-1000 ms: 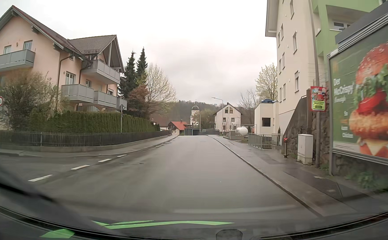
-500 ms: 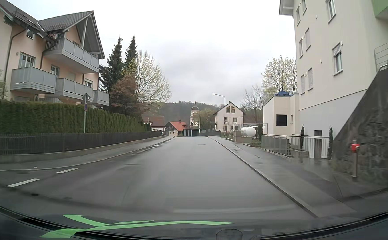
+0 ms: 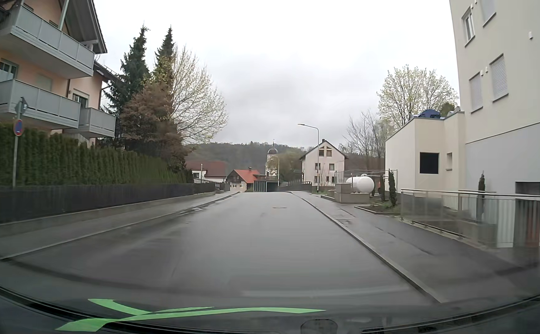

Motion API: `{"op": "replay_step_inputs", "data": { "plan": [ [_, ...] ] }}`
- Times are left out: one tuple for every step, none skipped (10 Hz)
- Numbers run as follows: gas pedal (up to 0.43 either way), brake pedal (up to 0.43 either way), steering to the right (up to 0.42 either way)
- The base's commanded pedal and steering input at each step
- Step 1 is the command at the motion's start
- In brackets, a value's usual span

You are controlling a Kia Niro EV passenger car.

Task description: Follow the waypoints while adhering to traffic rules and regulations

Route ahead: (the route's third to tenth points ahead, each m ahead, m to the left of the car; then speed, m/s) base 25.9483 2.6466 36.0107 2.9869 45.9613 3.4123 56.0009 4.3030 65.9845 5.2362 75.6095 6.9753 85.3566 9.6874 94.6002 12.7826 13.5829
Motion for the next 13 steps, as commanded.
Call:
{"op": "replay_step_inputs", "data": {
  "plan": [
    [0.0, 0.0, -0.003],
    [0.0, 0.0, -0.003],
    [0.0, 0.0, -0.003],
    [0.0, 0.0, -0.003],
    [0.0, 0.0, -0.003],
    [0.0, 0.0, -0.003],
    [0.0, 0.0, -0.003],
    [0.0, 0.0, -0.003],
    [0.0, 0.0, -0.003],
    [0.0, 0.0, -0.004],
    [0.0, 0.0, -0.005],
    [0.0, 0.0, -0.007],
    [0.0, 0.0, -0.008]
  ]
}}
